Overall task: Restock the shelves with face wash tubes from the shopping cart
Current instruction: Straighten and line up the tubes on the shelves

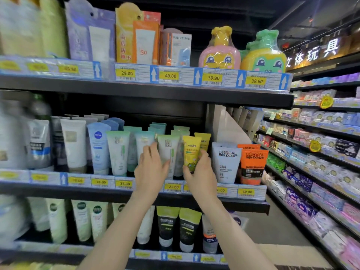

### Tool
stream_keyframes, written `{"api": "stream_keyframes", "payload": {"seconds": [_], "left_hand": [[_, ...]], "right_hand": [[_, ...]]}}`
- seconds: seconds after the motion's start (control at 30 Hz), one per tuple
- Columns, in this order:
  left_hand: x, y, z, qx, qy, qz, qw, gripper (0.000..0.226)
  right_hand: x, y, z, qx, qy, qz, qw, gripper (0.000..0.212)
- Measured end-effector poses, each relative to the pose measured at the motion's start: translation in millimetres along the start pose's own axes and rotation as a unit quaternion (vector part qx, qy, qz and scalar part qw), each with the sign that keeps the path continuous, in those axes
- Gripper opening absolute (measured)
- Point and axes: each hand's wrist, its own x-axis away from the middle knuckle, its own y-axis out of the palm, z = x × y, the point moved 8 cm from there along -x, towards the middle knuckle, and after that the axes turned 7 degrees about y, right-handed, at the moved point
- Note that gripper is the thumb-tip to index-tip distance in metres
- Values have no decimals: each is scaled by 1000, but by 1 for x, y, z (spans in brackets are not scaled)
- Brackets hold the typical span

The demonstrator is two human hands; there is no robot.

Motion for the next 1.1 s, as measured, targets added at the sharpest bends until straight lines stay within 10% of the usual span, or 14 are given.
{"api": "stream_keyframes", "payload": {"seconds": [1.1], "left_hand": [[4, 29, 4, 25, -21, -85, 996, 59]], "right_hand": [[1, -10, 9, 145, 43, 44, 988, 56]]}}
